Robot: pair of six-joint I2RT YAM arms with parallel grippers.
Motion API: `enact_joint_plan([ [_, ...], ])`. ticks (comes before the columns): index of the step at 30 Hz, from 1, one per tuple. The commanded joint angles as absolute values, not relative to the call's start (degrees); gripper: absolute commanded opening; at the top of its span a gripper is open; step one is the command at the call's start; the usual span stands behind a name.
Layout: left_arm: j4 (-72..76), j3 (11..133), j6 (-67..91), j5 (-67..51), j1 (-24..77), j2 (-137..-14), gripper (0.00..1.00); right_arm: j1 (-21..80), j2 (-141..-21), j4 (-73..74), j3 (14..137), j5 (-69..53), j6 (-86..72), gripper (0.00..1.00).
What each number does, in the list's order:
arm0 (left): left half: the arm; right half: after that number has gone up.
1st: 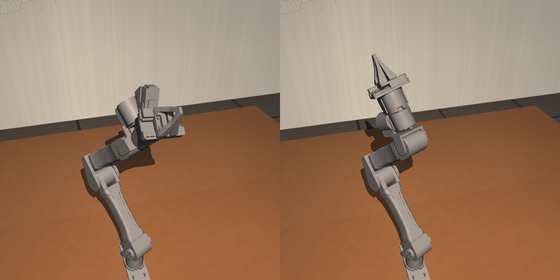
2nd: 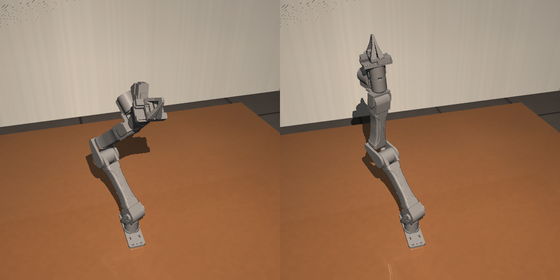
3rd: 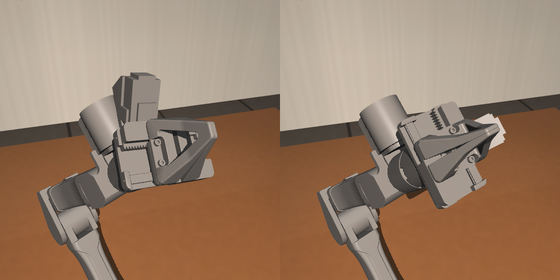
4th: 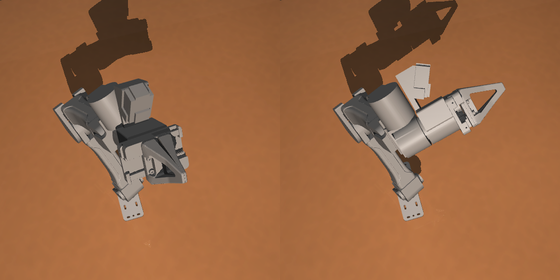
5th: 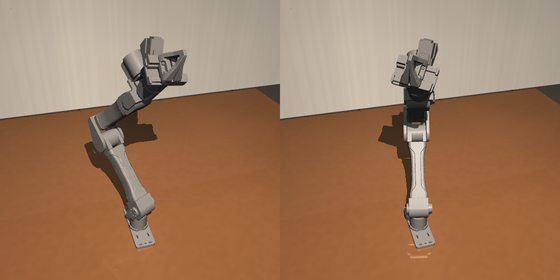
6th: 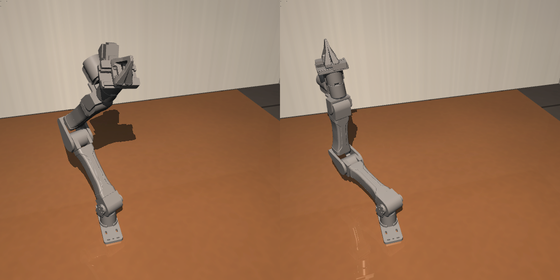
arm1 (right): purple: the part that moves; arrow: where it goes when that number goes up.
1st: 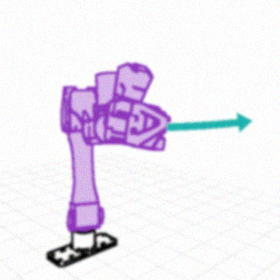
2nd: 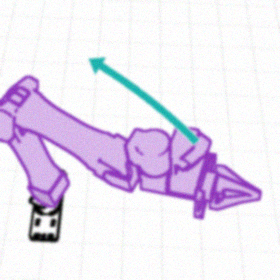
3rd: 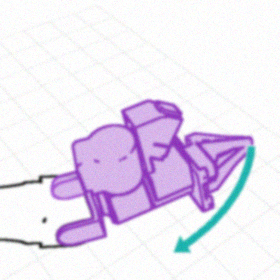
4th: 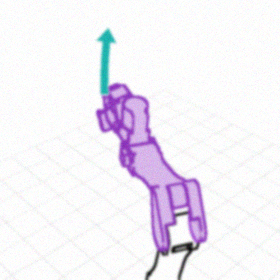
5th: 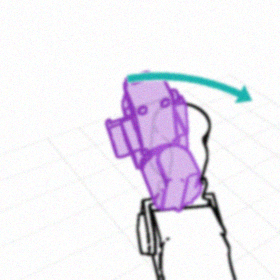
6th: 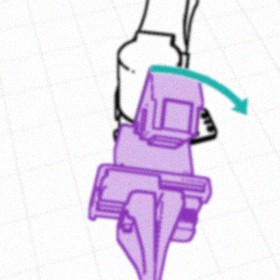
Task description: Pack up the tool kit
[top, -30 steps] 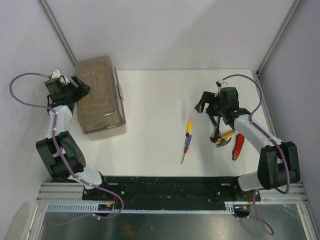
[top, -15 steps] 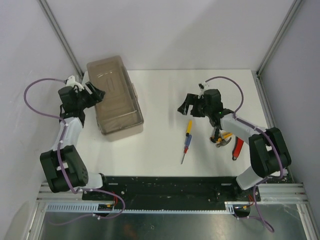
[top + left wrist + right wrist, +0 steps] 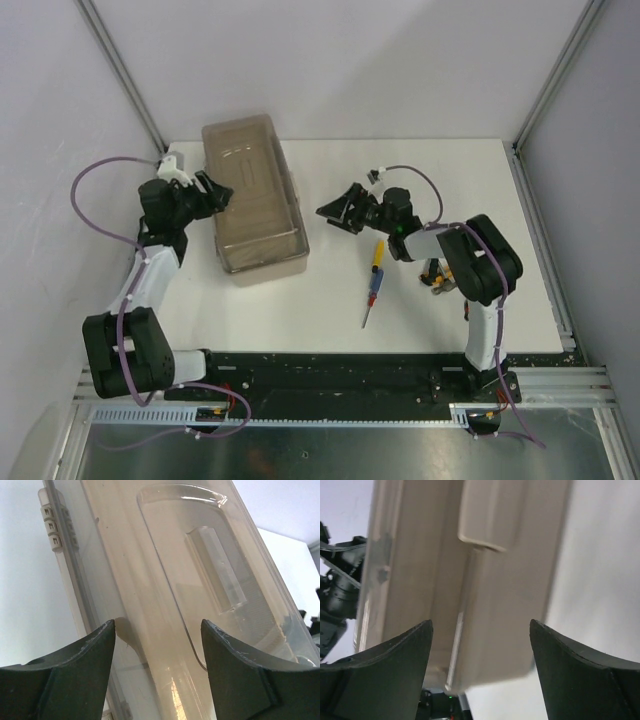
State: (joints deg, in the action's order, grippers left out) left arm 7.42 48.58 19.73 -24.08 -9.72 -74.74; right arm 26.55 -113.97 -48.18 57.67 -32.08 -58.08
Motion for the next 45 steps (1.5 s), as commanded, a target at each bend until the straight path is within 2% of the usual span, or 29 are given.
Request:
enact_joint_plan([
  [1, -2.6, 42.5, 16.6, -31.0, -2.9, -74.3, 0.66, 28.2, -114.2, -58.4, 61.6, -32.8, -61.7, 0.82],
  [6, -2.7, 42.9, 17.0, -31.4, -2.4, -73.5, 0.66, 28.8, -114.0, -55.1, 61.8, -34.2, -59.6, 0.81],
  [12, -2.7, 42.3, 19.2, -31.5, -2.3, -70.7, 0.68, 29.5, -110.1, -42.7, 61.8, -31.0, -52.4, 0.81],
  [19, -3.8, 42.4, 21.4, -26.6, -2.3, -67.7, 0.8, 28.4, -106.3, -35.3, 61.6, -24.5, -50.4, 0.95],
  [22, -6.5, 46.0, 21.3, -19.4, -2.4, -65.9, 0.93, 26.9, -102.9, -31.1, 61.6, -21.7, -51.7, 0.95],
  [24, -9.3, 49.3, 20.8, -13.1, -2.5, -65.3, 0.98, 25.6, -98.7, -23.8, 61.9, -17.3, -49.1, 0.95],
  [26, -12.7, 53.1, 20.1, -7.7, -2.8, -65.7, 0.99, 24.7, -94.2, -13.6, 63.1, -10.7, -44.1, 0.98],
  [29, -17.7, 58.6, 19.5, -1.9, -3.0, -67.1, 0.99, 25.4, -89.3, 4.9, 67.6, 7.7, -36.3, 0.99],
  [33, -20.0, 62.0, 21.2, 2.1, -3.2, -66.6, 0.99, 26.7, -84.8, 12.7, 68.7, 25.5, -24.6, 0.99],
  [35, -20.1, 62.9, 21.0, 2.8, -3.2, -66.4, 0.99, 26.4, -82.9, 13.8, 68.7, 29.2, -21.6, 0.99],
  [39, -20.1, 64.0, 21.6, 3.2, -3.4, -66.7, 1.0, 23.8, -81.3, 14.9, 67.7, 26.5, -22.8, 0.99],
  [45, -20.1, 64.8, 21.8, -5.9, -4.2, -67.6, 0.99, 22.4, -80.4, 8.8, 64.9, 3.5, -22.9, 0.99],
])
